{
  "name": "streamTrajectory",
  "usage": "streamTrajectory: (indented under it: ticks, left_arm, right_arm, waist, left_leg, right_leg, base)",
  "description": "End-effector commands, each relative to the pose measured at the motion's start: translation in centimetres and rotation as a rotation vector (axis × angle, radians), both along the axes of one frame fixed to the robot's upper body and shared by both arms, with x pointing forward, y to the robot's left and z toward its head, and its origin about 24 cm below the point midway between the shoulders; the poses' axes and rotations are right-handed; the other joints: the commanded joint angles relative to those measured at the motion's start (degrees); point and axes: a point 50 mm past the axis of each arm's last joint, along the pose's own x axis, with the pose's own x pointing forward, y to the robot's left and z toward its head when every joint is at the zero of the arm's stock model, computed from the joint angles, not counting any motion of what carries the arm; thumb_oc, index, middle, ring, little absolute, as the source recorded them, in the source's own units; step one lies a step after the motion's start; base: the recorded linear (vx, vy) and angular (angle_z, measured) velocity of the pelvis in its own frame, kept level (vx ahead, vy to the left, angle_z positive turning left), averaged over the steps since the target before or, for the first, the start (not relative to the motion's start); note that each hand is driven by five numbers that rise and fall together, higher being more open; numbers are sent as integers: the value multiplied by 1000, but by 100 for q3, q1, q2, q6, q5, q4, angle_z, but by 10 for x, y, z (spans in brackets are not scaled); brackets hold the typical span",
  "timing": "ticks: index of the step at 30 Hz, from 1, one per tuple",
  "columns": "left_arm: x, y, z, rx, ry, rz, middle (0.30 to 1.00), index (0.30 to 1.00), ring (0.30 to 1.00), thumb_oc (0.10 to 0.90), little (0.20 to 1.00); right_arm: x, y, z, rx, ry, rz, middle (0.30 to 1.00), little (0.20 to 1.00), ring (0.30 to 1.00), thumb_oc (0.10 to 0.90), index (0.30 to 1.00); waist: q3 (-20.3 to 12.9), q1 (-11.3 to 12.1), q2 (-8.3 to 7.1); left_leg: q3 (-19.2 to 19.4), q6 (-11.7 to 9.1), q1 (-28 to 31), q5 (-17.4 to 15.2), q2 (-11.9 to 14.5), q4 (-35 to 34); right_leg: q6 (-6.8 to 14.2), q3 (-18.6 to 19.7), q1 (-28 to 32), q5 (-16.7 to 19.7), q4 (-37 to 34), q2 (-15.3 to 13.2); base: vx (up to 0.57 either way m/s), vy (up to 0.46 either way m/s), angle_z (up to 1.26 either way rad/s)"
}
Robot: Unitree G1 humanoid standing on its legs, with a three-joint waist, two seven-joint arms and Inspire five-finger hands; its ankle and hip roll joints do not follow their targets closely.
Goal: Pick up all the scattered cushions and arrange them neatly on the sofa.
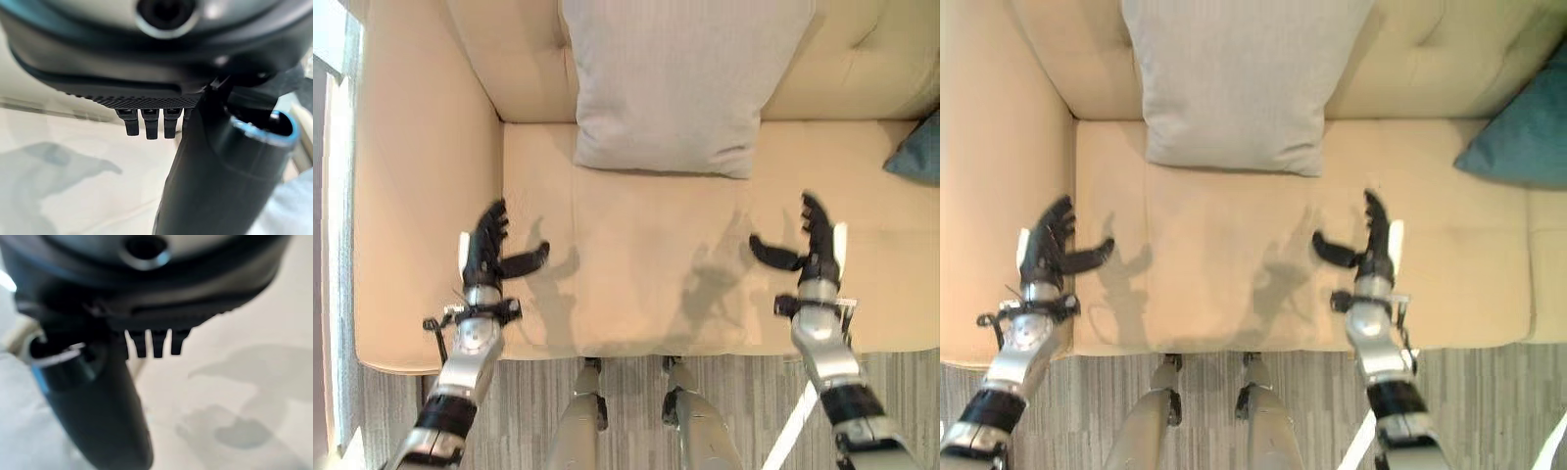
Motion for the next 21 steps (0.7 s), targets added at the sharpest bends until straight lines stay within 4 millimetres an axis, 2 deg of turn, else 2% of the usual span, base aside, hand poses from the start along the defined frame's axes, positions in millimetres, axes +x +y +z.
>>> streamTrajectory:
  ticks: [1, 3, 8, 11, 15, 16, 18, 21]
  left_arm:
    - [-3, 6, -2, 61, 10, -32, 900, 900, 900, 800, 900]
    - [-33, 17, -43, 64, 190, 3, 900, 900, 900, 800, 900]
    - [-75, 31, -93, 165, 476, 27, 900, 900, 900, 800, 900]
    - [-108, 41, -125, 222, 687, 47, 900, 900, 900, 800, 900]
    - [-148, 47, -151, 232, 893, 77, 900, 900, 900, 800, 900]
    - [-168, 46, -161, 187, 976, 108, 900, 900, 900, 800, 900]
    - [-185, 45, -169, 133, 1037, 156, 900, 900, 900, 800, 900]
    - [-199, 41, -175, 90, 1085, 180, 900, 900, 900, 800, 900]
  right_arm:
    - [-6, -13, 6, -45, -48, 0, 900, 900, 900, 800, 900]
    - [-32, -23, -29, -25, 103, -34, 900, 900, 900, 800, 900]
    - [-58, -26, -71, -49, 331, -11, 900, 900, 900, 800, 900]
    - [-85, -24, -106, -34, 518, 7, 900, 900, 900, 800, 900]
    - [-121, -15, -144, 11, 731, 11, 900, 900, 900, 800, 900]
    - [-136, -10, -156, 64, 790, -8, 900, 900, 900, 800, 900]
    - [-148, -6, -164, 93, 840, -13, 900, 900, 900, 800, 900]
    - [-161, -3, -172, 139, 896, -42, 900, 900, 900, 800, 900]
  waist:
    - [-983, -87, -282]
    - [-1022, -63, -271]
    - [-1175, -23, -254]
    - [-1324, 10, -262]
    - [-1380, 17, -238]
    - [-1416, 27, -238]
    - [-1448, 31, -239]
    - [-1471, 45, -224]
  left_leg:
    - [94, -73, 137, -477, -205, 8]
    - [96, -38, 570, -559, -175, 8]
    - [179, 12, 1225, -709, -131, 8]
    - [229, 38, 1586, -815, -110, 8]
    - [254, 59, 2028, -915, -68, 8]
    - [274, 58, 2244, -981, -55, 8]
    - [276, 49, 2378, -1011, -28, 8]
    - [248, 35, 2504, -1019, 33, 25]
  right_leg:
    - [428, -52, 83, -528, 25, -117]
    - [437, -97, 535, -621, 25, -111]
    - [415, -80, 1175, -802, 69, -70]
    - [394, -59, 1532, -952, 116, -21]
    - [333, 9, 1908, -1164, 303, 53]
    - [310, 57, 2103, -1228, 319, 96]
    - [286, 100, 2251, -1278, 289, 133]
    - [232, 122, 2417, -1347, 237, 204]
  base:
    - [52, 19, 1]
    - [57, 29, 0]
    - [20, 9, 0]
    - [69, 5, 0]
    - [95, -27, -5]
    - [106, -73, -5]
    - [76, -67, -5]
    - [30, -76, -8]
